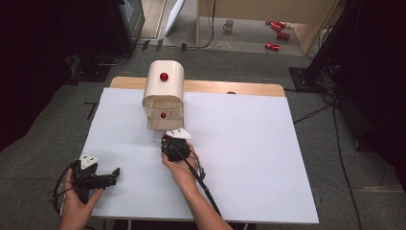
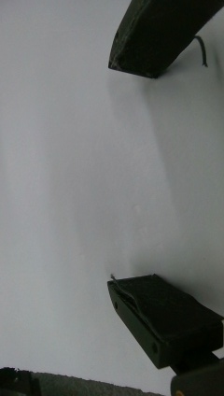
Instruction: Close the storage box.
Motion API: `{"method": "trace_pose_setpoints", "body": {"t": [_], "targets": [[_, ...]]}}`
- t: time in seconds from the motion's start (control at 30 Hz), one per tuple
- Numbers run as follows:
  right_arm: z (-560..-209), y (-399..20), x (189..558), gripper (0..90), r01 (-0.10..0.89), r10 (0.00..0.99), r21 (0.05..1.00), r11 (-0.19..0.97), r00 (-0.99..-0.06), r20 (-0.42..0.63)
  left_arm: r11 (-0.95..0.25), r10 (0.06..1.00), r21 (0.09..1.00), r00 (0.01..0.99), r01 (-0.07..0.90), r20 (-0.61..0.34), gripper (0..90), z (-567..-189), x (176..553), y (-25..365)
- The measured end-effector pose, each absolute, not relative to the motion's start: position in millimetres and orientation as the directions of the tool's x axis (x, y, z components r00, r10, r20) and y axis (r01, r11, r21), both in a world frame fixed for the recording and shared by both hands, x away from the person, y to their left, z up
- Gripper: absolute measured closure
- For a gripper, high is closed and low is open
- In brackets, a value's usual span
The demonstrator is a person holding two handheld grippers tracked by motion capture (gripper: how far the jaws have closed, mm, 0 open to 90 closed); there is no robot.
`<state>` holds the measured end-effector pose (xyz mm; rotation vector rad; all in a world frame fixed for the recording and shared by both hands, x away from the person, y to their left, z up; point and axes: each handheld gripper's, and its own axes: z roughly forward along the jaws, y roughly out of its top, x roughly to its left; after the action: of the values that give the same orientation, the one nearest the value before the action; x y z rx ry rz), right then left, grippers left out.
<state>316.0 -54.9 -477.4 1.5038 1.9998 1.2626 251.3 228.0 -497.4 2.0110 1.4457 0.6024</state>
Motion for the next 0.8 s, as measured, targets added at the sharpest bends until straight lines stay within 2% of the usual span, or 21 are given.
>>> {"method": "trace_pose_setpoints", "body": {"t": [0.8], "targets": [[-478.9,-56.0,341.3,75.3,0.592,0.898,0.806,0.014,-0.362,0.251,-0.241,0.951,0.686,0.309,0.686,0.024,0.0,-497.5,251.3,228.0]]}}
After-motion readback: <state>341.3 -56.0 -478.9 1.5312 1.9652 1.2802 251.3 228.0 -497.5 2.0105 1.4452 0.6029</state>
